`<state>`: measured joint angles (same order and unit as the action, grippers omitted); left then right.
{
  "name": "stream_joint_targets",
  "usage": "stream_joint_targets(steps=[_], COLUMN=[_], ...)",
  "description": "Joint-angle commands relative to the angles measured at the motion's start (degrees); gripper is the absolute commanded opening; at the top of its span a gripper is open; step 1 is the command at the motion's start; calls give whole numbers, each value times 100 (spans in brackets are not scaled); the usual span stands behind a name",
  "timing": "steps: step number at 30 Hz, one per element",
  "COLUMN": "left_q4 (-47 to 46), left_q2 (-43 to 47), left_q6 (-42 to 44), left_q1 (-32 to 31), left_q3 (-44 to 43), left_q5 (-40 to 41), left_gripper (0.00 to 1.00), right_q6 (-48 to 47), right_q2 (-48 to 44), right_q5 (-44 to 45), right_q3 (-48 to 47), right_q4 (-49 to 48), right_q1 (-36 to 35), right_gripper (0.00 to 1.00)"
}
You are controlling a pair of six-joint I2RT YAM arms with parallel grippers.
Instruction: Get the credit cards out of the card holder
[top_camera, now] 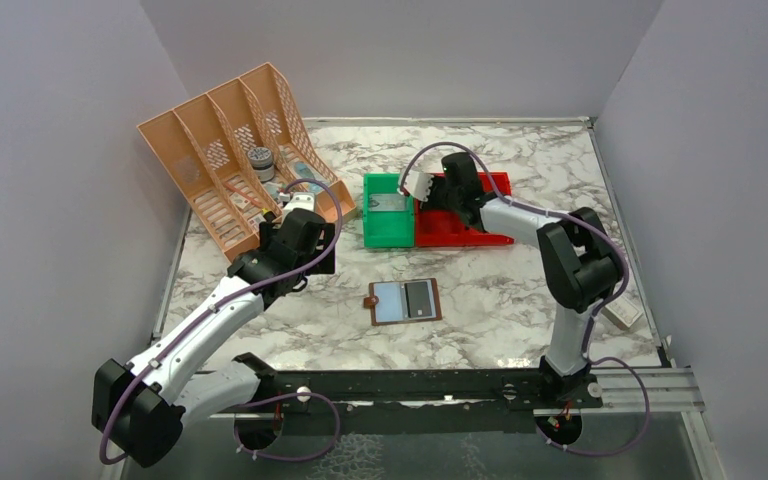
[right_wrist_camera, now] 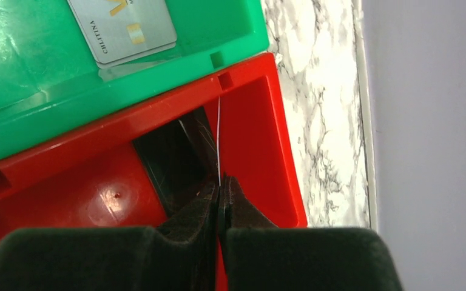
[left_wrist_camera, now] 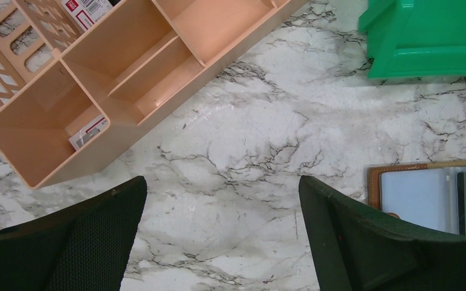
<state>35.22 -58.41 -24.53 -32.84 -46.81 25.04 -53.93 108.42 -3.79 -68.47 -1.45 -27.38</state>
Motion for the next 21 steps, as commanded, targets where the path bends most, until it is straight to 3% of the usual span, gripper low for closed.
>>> stream_joint_targets(steps=[1, 13, 21], left_q4=[-11, 9, 28], left_q2=[74, 50, 40], left_q6=[76, 80, 72], left_q1=[19, 17, 21], left_q3=[57, 57, 55], left_q5=[233, 258, 255], left_gripper=[99, 99, 99], right_q6=[-274, -652, -552], right_q2=[314, 444, 472], right_q5=[-305, -698, -702], right_q3=[-323, -363, -421], right_q4=[98, 721, 867], right_q1=[22, 22, 57], right_gripper=[1, 3, 13])
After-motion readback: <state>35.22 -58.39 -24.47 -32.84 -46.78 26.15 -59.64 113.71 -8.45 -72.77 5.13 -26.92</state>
